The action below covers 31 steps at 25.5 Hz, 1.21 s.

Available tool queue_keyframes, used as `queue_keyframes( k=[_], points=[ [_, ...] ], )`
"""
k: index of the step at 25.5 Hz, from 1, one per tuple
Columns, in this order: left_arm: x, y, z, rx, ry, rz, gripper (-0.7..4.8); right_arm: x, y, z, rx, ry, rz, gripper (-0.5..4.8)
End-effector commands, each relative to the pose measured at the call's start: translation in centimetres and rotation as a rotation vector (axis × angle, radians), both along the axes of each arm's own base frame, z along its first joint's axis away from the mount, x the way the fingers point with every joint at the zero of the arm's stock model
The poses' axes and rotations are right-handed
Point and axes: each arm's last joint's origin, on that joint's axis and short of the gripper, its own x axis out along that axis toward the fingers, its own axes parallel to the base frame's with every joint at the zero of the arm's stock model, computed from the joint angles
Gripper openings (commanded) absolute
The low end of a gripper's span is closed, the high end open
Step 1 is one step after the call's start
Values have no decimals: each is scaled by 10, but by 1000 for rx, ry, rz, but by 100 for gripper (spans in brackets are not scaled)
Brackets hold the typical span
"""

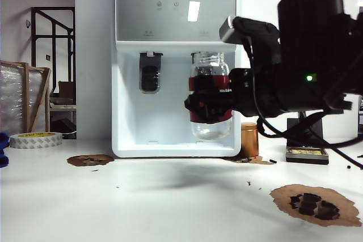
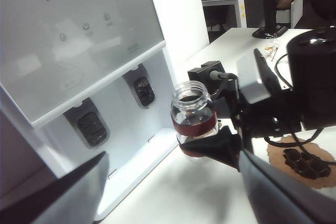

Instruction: Pick up the water bottle with two loops of red belts, then reach the front water dispenser and gently press the gray-black baffle horizontally to get a little water.

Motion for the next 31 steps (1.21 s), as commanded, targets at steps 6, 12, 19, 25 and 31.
queue_keyframes(
  k=[6,12,19,25,31],
  points=[
    [0,0,4,-10,-17,2,400,4,0,6,46,-12,-139,191],
    [0,0,4,-9,-17,10,400,9,18,6,62,-19,-138,178],
    [0,0,3,-7,-18,17,400,19,26,-16,46,8,-194,178],
    [0,0,3,-5,-16,17,400,22,26,-18,64,-12,-234,177],
    [0,0,3,-1,-12,16,400,32,33,-11,77,-26,-233,177]
  ],
)
